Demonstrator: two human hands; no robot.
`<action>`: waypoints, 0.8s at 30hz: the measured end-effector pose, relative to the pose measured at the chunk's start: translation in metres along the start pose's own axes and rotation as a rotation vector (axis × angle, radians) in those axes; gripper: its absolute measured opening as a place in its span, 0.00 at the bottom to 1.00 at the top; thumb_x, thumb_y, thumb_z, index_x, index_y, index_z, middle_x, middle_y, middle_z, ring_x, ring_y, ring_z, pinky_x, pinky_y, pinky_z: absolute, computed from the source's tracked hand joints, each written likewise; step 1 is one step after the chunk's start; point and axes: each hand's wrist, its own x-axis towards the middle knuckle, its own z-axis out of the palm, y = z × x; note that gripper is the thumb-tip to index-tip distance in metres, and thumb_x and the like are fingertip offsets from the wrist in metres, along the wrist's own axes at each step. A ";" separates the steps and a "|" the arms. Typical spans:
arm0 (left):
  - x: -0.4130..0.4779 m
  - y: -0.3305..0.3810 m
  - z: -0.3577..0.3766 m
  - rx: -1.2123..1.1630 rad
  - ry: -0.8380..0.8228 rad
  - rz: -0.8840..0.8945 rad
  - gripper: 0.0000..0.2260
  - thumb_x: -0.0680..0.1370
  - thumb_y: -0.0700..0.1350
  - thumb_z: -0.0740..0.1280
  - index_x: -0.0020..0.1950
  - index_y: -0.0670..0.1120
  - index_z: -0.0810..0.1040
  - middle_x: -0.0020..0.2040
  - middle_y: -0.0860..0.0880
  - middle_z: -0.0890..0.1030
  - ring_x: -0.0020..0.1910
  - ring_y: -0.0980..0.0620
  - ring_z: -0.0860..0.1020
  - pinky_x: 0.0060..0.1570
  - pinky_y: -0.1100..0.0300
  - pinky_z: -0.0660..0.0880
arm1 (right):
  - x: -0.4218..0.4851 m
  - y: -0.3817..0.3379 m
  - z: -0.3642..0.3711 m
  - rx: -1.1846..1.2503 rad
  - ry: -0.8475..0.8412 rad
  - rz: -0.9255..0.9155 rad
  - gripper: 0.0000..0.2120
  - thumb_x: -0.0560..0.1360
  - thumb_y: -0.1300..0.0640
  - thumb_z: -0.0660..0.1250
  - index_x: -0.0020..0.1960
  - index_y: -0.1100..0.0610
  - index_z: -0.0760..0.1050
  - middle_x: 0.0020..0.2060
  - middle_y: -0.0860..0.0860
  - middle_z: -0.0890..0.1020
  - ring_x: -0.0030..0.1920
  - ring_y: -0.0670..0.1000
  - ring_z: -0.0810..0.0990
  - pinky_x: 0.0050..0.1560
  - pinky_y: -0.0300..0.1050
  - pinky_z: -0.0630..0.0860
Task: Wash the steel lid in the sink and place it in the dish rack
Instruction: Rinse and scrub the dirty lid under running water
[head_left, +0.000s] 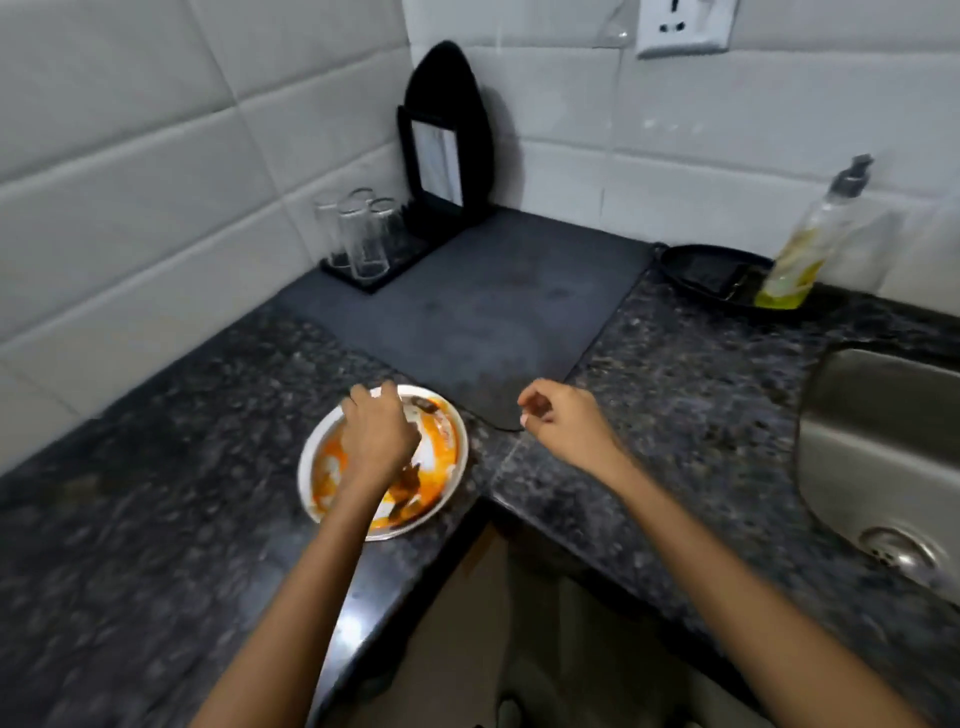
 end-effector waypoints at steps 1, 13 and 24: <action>0.005 -0.012 -0.001 0.027 -0.018 -0.020 0.22 0.72 0.45 0.67 0.64 0.42 0.69 0.64 0.35 0.68 0.64 0.36 0.66 0.61 0.48 0.68 | 0.004 -0.007 0.009 0.000 -0.008 0.002 0.09 0.71 0.63 0.66 0.50 0.62 0.77 0.46 0.59 0.83 0.47 0.57 0.81 0.52 0.44 0.74; 0.026 -0.045 0.006 -0.035 -0.032 0.070 0.11 0.66 0.46 0.71 0.41 0.39 0.81 0.44 0.38 0.84 0.45 0.39 0.81 0.38 0.54 0.73 | 0.018 -0.012 0.045 -0.065 -0.063 0.052 0.09 0.72 0.61 0.66 0.52 0.61 0.77 0.50 0.57 0.83 0.47 0.54 0.81 0.48 0.38 0.70; 0.011 0.051 -0.034 -0.215 -0.005 0.275 0.16 0.65 0.52 0.72 0.42 0.40 0.82 0.40 0.40 0.84 0.43 0.42 0.81 0.41 0.55 0.75 | 0.007 0.025 -0.019 0.051 0.169 0.133 0.08 0.72 0.64 0.65 0.51 0.61 0.78 0.47 0.58 0.84 0.46 0.53 0.80 0.49 0.44 0.74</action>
